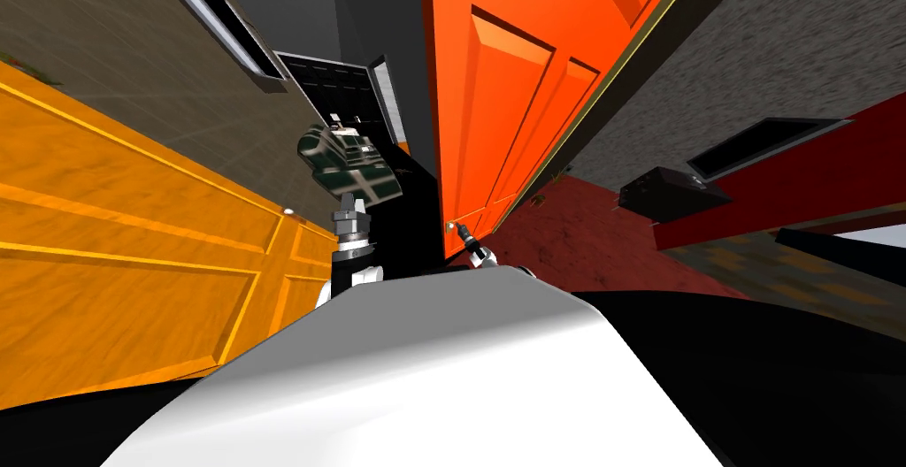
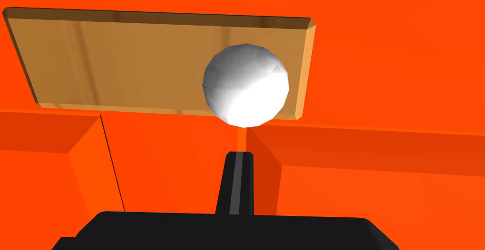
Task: Push the door open
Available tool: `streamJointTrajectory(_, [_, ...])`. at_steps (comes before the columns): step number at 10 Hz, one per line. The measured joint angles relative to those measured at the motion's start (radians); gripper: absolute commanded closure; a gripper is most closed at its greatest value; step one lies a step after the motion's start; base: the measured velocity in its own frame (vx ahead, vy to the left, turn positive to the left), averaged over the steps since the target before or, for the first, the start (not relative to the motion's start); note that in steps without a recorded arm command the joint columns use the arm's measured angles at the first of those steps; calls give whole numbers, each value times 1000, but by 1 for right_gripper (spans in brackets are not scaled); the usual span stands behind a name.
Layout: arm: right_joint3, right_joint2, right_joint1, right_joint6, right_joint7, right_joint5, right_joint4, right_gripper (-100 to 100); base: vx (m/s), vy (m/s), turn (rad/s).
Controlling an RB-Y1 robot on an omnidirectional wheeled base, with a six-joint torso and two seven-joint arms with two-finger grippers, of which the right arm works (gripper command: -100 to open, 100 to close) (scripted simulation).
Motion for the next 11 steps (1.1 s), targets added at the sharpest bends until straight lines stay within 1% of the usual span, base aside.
streamJointTrajectory(4, [4, 1, 2, 0, -10, 1, -2, -100, -216, -27, -30])
streamJointTrajectory(5, [6, 4, 4, 0, -14, 1, -4, -100, -243, -28, -48])
streamJointTrajectory(6, [6, 10, 1, -3, -16, 0, 2, -100, -104, -15, -8])
streamJointTrajectory(7, [6, 10, 1, -4, -17, 0, 4, -100, 58, 45, 32])
streamJointTrajectory(8, [5, 7, 4, -2, -14, -1, 0, -100, 127, 70, 22])
streamJointTrajectory(11, [0, 2, 5, -5, -6, -5, 0, -100, 172, 70, 23])
